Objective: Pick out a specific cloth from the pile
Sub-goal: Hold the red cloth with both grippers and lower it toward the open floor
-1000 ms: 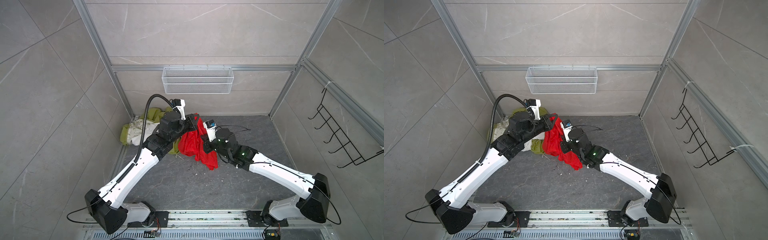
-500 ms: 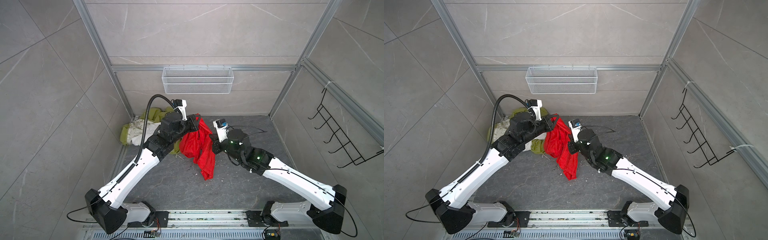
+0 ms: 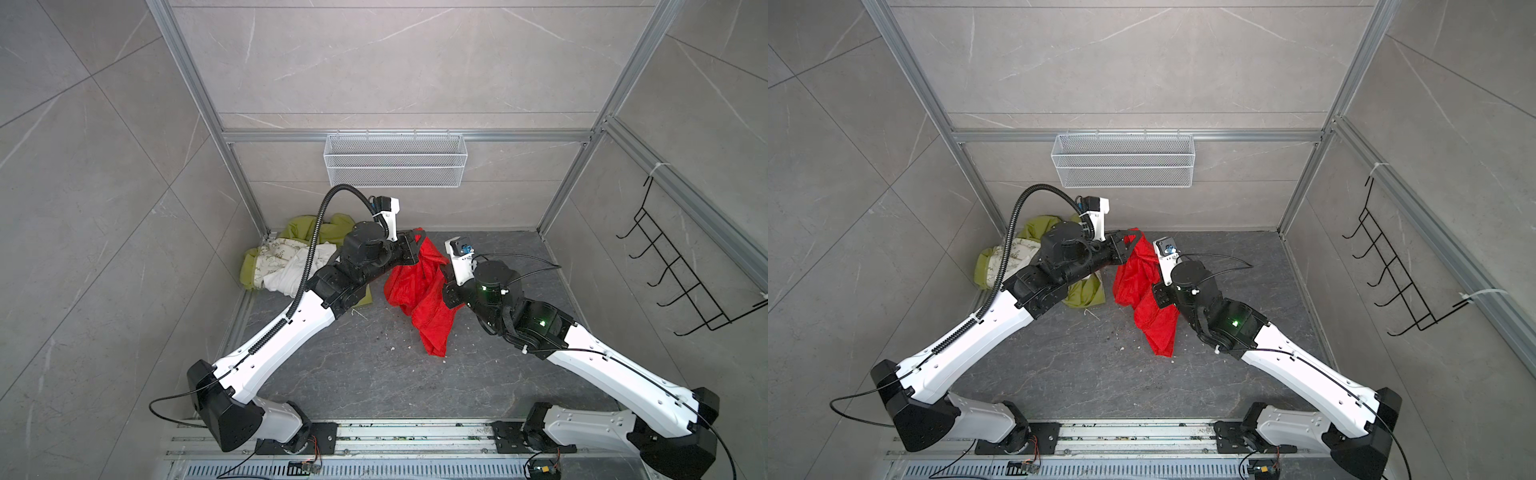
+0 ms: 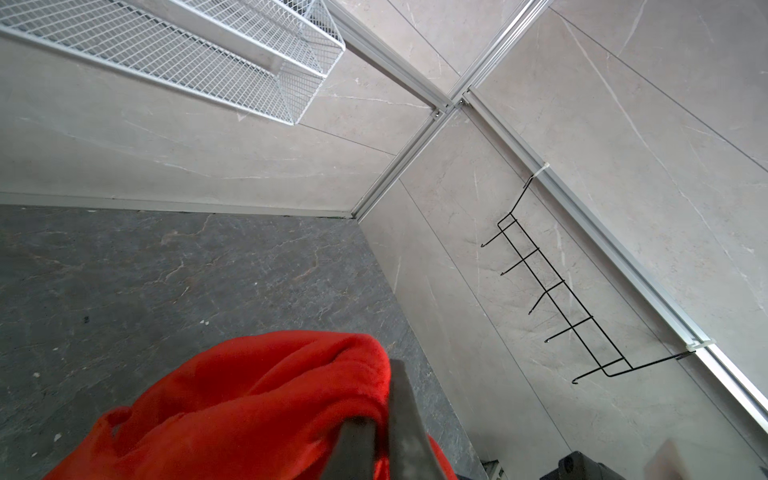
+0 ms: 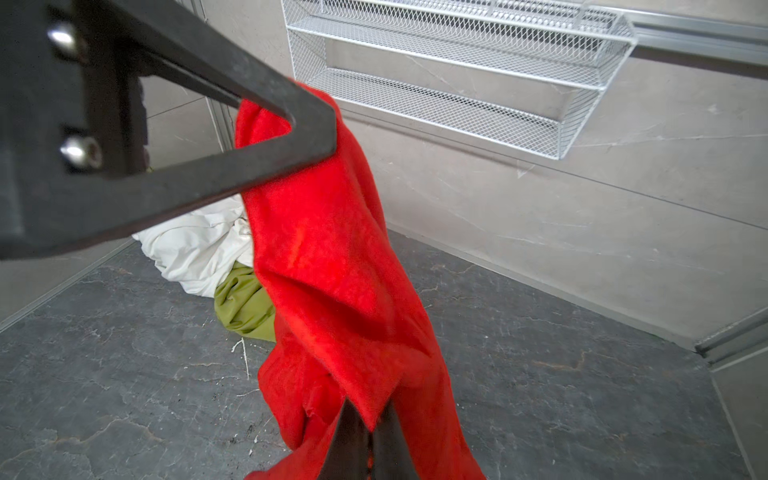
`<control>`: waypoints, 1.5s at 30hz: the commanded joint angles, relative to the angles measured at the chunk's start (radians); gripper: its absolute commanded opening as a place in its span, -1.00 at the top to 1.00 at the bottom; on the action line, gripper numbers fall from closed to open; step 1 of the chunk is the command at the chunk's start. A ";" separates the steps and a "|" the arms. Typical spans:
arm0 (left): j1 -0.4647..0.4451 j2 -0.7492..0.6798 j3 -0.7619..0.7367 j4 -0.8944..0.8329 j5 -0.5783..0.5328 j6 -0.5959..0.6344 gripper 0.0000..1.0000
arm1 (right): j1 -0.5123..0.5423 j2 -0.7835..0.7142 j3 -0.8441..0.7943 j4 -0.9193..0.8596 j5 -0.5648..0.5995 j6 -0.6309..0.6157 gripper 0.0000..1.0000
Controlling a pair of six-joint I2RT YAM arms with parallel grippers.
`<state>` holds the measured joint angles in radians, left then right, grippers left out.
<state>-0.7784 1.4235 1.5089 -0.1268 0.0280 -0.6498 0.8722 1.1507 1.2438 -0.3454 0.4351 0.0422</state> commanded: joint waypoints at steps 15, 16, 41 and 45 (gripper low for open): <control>-0.049 0.208 0.220 0.084 0.055 0.008 1.00 | -0.260 -0.113 0.020 -0.061 -0.088 0.012 1.00; -0.053 0.230 0.236 0.088 0.060 0.004 1.00 | -0.278 -0.114 0.020 -0.063 -0.090 0.014 1.00; -0.034 0.284 0.099 0.145 0.024 0.008 1.00 | -0.470 -0.053 -0.049 -0.087 -0.274 0.129 1.00; -0.026 0.263 0.037 0.161 0.014 -0.001 1.00 | -0.475 -0.039 -0.074 -0.095 -0.307 0.155 1.00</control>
<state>-0.8238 1.7542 1.5639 -0.0128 0.0795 -0.6571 0.4088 1.1065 1.1839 -0.4416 0.1467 0.1585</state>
